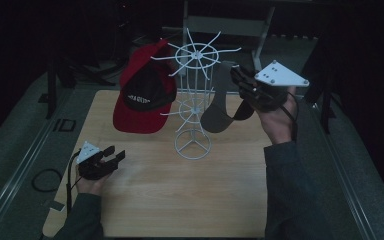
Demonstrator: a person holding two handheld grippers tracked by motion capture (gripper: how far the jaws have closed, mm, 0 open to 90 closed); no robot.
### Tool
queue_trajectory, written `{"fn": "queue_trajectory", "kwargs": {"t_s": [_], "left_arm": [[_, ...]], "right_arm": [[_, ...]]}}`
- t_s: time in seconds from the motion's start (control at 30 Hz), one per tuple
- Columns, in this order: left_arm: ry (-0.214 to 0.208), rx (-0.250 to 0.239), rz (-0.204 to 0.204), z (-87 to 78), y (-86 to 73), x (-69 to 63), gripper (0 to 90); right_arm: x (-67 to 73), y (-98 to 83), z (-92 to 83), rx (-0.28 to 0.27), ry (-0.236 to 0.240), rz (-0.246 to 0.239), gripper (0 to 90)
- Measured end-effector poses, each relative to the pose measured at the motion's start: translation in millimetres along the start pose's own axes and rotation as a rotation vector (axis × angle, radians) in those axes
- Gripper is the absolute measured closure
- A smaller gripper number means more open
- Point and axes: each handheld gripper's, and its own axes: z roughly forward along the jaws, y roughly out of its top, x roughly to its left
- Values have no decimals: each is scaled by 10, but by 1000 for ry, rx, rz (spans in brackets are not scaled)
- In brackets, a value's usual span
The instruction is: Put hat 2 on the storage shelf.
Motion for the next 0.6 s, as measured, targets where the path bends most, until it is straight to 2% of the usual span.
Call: {"fn": "queue_trajectory", "kwargs": {"t_s": [0.23,0.37,0.6], "left_arm": [[2,-1,-1,3,-1,1,483],[1,-2,-2,3,-1,5,481],[3,-2,-3,3,-3,6,480]], "right_arm": [[-60,-94,-52,17,-12,26,461],[-72,-154,-120,3,-23,41,385],[-88,-241,-231,-6,-48,55,334]]}}
